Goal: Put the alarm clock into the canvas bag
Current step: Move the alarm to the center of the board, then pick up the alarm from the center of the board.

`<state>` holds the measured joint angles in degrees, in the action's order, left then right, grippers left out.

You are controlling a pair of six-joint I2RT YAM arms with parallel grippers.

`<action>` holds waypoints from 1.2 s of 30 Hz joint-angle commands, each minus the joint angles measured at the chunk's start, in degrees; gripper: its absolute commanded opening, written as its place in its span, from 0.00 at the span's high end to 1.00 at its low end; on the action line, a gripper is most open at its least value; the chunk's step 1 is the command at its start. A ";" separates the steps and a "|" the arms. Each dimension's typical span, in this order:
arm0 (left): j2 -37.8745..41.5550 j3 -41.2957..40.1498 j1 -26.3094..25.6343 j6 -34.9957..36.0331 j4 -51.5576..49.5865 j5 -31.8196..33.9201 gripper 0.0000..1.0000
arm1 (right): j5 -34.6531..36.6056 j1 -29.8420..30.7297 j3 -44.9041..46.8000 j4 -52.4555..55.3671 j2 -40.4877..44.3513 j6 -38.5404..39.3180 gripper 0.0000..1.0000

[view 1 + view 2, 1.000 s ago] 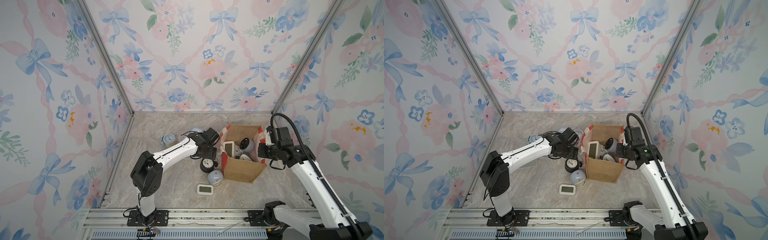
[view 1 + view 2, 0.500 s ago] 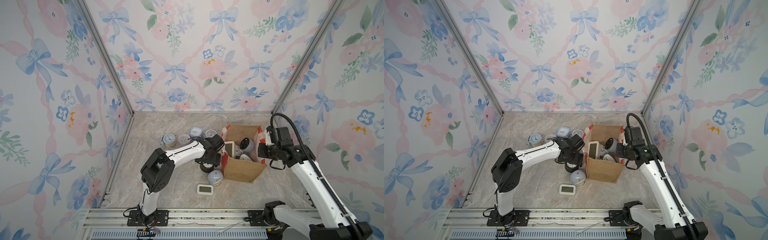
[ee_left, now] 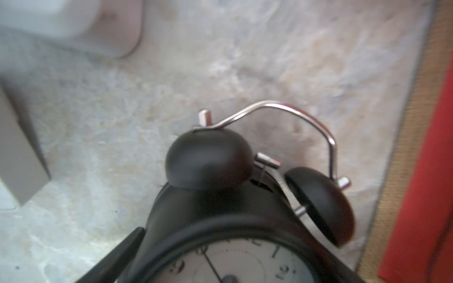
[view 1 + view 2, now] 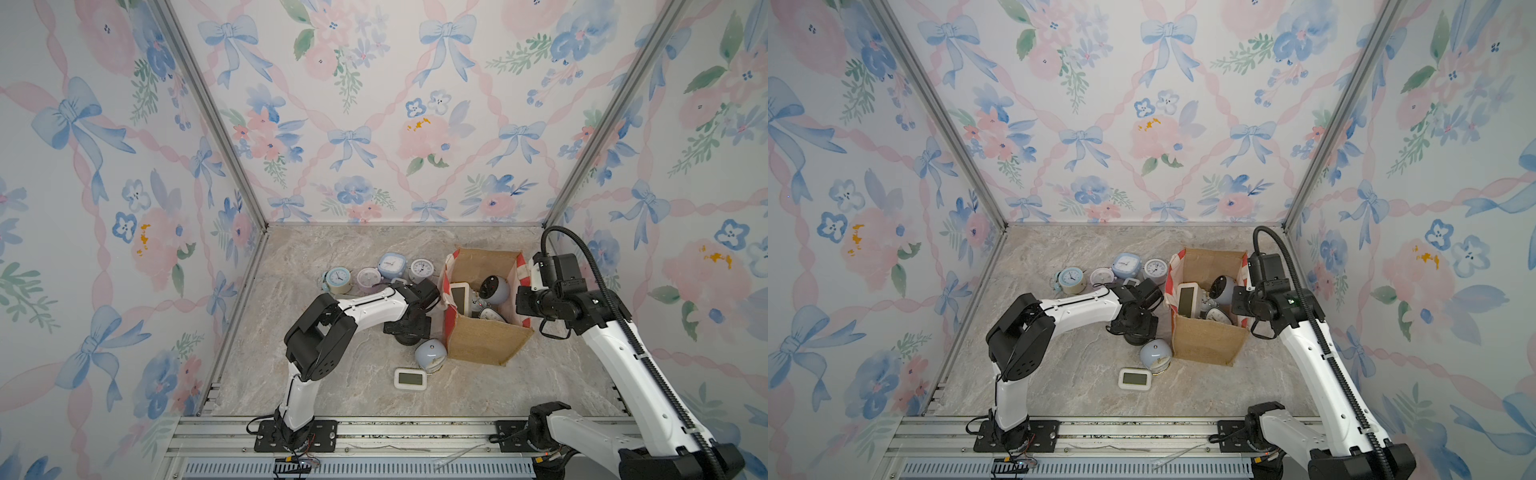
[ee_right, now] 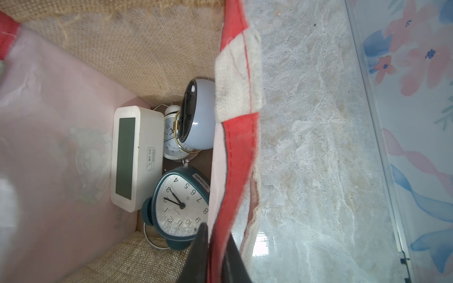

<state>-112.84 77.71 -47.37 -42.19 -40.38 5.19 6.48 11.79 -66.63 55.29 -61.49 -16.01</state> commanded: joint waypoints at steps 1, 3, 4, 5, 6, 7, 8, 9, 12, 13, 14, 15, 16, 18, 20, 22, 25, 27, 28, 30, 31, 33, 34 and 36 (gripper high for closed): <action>3.82 -2.61 1.96 0.44 -1.89 1.82 0.09 | 0.03 0.40 -0.42 -0.03 -0.06 0.62 0.87; 5.02 -3.75 3.08 0.96 -1.78 2.01 0.10 | 0.02 0.39 -0.34 -0.16 -0.12 0.49 0.87; 5.77 -4.41 3.57 1.12 -1.80 2.12 0.10 | -0.02 0.47 -0.34 -0.10 -0.16 0.48 0.87; 6.26 -4.93 4.10 1.36 -1.78 2.23 0.10 | -0.10 0.38 -0.41 -0.09 -0.26 0.48 0.87; 6.86 -5.39 4.58 1.65 -1.72 2.19 0.10 | -0.06 0.41 -0.50 -0.02 -0.27 0.53 0.87; 7.35 -5.84 4.95 1.93 -1.77 2.16 0.10 | -0.06 0.44 -0.48 -0.07 -0.35 0.54 0.87; 7.76 -6.13 5.17 2.09 -1.72 2.11 0.09 | -0.06 0.38 -0.60 0.03 -0.38 0.52 0.87; 8.11 -6.38 5.36 2.36 -1.74 2.00 0.08 | 0.04 0.40 -0.60 0.00 -0.35 0.59 0.87; 8.90 -6.45 5.45 2.90 -1.81 1.62 0.04 | 0.09 0.40 -0.69 0.12 -0.36 0.62 0.87; 8.93 -6.42 5.45 3.02 -1.75 1.44 0.02 | 0.08 0.41 -0.72 0.18 -0.46 0.57 0.87; 8.95 -6.35 5.45 3.14 -1.72 1.29 0.02 | 0.03 0.41 -0.69 0.18 -0.42 0.58 0.87; 8.85 -6.19 5.45 3.29 -1.78 1.16 0.02 | 0.14 0.42 -0.69 0.26 -0.43 0.60 0.87; 8.73 -6.09 5.45 3.36 -1.74 1.13 0.02 | 0.11 0.42 -0.66 0.31 -0.39 0.58 0.87; 8.68 -5.93 5.45 3.59 -1.74 1.18 0.02 | 0.20 0.42 -0.78 0.41 -0.35 0.55 0.87; 8.60 -5.77 5.45 3.68 -1.78 1.40 0.04 | 0.30 0.42 -0.83 0.45 -0.35 0.57 0.87; 8.40 -5.48 5.54 3.78 -1.70 1.51 0.07 | 0.31 0.42 -0.78 0.40 -0.42 0.56 0.87; 8.19 -5.37 5.54 3.93 -1.71 1.49 0.12 | 0.21 0.42 -0.85 0.50 -0.48 0.57 0.88; 8.24 -5.29 5.54 4.04 -1.66 1.40 0.16 | 0.29 0.42 -0.84 0.53 -0.46 0.56 0.87; 8.45 -5.35 5.54 4.03 -1.72 1.48 0.17 | 0.35 0.40 -0.84 0.53 -0.44 0.56 0.87; 8.83 -5.37 5.54 4.04 -1.72 1.43 0.20 | 0.32 0.36 -0.86 0.52 -0.53 0.61 0.87; 9.13 -5.29 5.54 4.13 -1.72 1.47 0.20 | 0.34 0.42 -0.84 0.57 -0.53 0.62 0.87; 9.67 -5.25 5.54 4.14 -1.76 1.47 0.21 | 0.24 0.42 -0.80 0.61 -0.47 0.62 0.87; 10.08 -5.20 5.54 4.12 -1.76 1.41 0.22 | 0.25 0.41 -0.86 0.55 -0.64 0.60 0.87; 10.97 -4.96 5.56 4.11 -1.79 1.50 0.23 | 0.41 0.42 -0.81 0.57 -0.54 0.57 0.87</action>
<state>-104.95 71.61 -41.95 -38.72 -40.82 6.20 6.50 11.79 -66.63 55.31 -61.63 -15.99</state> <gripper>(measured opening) 0.814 0.126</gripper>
